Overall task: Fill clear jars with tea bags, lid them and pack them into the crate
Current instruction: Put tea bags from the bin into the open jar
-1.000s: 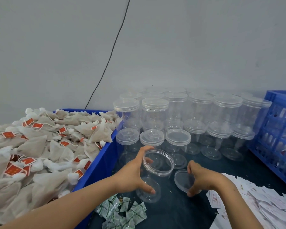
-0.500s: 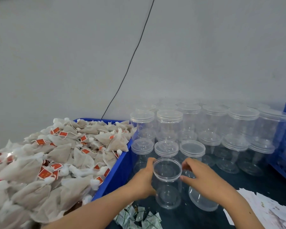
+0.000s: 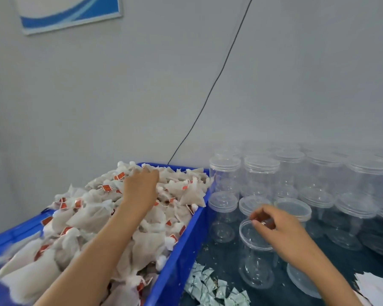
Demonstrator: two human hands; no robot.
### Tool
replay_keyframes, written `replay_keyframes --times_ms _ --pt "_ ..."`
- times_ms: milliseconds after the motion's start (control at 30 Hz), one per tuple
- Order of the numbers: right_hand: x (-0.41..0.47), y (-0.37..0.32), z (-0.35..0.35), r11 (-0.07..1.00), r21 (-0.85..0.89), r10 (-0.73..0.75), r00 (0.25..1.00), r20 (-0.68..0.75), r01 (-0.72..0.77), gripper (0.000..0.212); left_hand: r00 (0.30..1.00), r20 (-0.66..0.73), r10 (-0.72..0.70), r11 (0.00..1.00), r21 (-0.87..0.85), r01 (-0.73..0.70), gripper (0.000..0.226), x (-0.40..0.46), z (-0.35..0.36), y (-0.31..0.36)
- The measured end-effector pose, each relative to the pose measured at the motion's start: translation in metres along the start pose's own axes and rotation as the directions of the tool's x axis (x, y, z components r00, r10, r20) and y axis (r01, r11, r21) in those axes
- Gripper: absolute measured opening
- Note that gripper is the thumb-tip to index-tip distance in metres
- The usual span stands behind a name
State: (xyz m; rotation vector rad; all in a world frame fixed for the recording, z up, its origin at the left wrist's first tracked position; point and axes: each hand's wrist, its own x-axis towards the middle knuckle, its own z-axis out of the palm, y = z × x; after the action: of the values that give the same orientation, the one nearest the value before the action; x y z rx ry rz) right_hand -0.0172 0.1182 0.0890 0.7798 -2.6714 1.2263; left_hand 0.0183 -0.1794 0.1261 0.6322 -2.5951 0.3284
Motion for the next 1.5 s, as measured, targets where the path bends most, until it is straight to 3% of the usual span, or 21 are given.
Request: replay_keyframes --times_ms 67,133,233,333,433,500,567,700,833,933,1000,1067,1133,1200,1267,1367,1433,1500 --pt "0.005 -0.006 0.007 0.999 0.046 0.009 0.999 0.032 -0.01 0.009 0.975 0.197 -0.098 0.992 0.095 0.081 0.038 0.002 0.003 -0.025" --pt "0.009 -0.012 0.011 0.995 0.094 0.028 0.998 0.055 -0.033 0.01 0.932 0.346 -0.107 0.994 0.037 0.1 0.054 0.003 0.003 -0.043" --pt "0.01 -0.016 0.016 0.979 0.188 0.062 0.995 0.076 -0.076 0.011 0.905 0.418 -0.081 0.985 -0.105 0.136 0.061 0.004 -0.004 -0.062" --pt "0.008 -0.02 0.022 0.945 0.305 0.09 0.99 0.111 -0.121 0.014 0.904 0.422 -0.064 0.971 -0.182 0.153 0.046 0.001 -0.006 -0.071" --pt "0.006 -0.022 0.028 0.874 0.461 0.107 0.986 0.13 -0.156 0.016 0.949 0.31 -0.058 0.967 -0.217 0.13 0.031 -0.005 -0.006 -0.069" --pt "0.006 -0.024 0.03 0.789 0.585 0.119 0.98 0.158 -0.19 0.015 0.988 0.128 -0.09 0.96 -0.252 0.12 0.02 -0.009 -0.005 -0.067" --pt "0.006 -0.024 0.034 0.682 0.69 0.134 0.969 0.21 -0.244 0.015 0.989 -0.076 -0.127 0.914 -0.396 0.087 0.014 -0.013 -0.006 -0.064" --pt "0.009 -0.024 0.046 0.425 0.814 0.116 0.916 0.384 -0.395 0.02 0.931 -0.312 -0.19 0.72 -0.688 -0.084 0.02 -0.015 -0.016 -0.038" --pt "0.008 -0.026 0.065 0.17 0.811 0.072 0.828 0.556 -0.56 0.037 0.939 -0.283 -0.196 0.441 -0.88 -0.173 0.021 -0.019 -0.02 -0.001" --pt "0.007 -0.03 0.08 -0.092 0.745 -0.009 0.748 0.663 -0.661 0.053 0.96 -0.276 0.046 0.383 -0.883 -0.272 0.028 -0.031 -0.016 0.022" --pt "0.005 -0.034 0.087 -0.231 0.699 -0.086 0.73 0.678 -0.677 0.054 0.894 -0.279 0.351 0.367 -0.838 -0.405 0.027 -0.039 -0.012 0.036" --pt "0.006 -0.035 0.092 -0.303 0.698 -0.121 0.752 0.648 -0.649 0.049 0.752 -0.229 0.619 0.325 -0.796 -0.511 0.018 -0.046 -0.009 0.047" --pt "0.008 -0.033 0.092 -0.327 0.715 -0.109 0.776 0.622 -0.618 0.043 0.642 -0.098 0.76 0.286 -0.838 -0.466 0.022 -0.05 -0.009 0.051" --pt "0.009 -0.031 0.089 -0.307 0.714 -0.087 0.766 0.637 -0.629 0.038 0.627 -0.047 0.778 0.258 -0.885 -0.387 0.024 -0.049 -0.013 0.048" --pt "0.009 -0.029 0.085 -0.307 0.694 -0.036 0.737 0.675 -0.651 0.033 0.739 -0.098 0.666 0.299 -0.873 -0.385 0.016 -0.043 -0.017 0.036" --pt "0.009 -0.028 0.079 -0.316 0.691 0.018 0.724 0.689 -0.65 0.033 0.91 -0.131 0.393 0.606 -0.707 -0.364 0.014 -0.026 -0.013 0.001" --pt "0.009 -0.027 0.076 -0.341 0.691 0.027 0.728 0.685 -0.637 0.034 0.947 0.079 0.311 0.822 -0.522 -0.227 0.018 -0.018 -0.003 -0.023" --pt "0.008 -0.026 0.075 -0.361 0.692 0.04 0.731 0.681 -0.626 0.036 0.909 0.336 0.248 0.94 -0.311 -0.142 0.038 -0.016 0.01 -0.036"
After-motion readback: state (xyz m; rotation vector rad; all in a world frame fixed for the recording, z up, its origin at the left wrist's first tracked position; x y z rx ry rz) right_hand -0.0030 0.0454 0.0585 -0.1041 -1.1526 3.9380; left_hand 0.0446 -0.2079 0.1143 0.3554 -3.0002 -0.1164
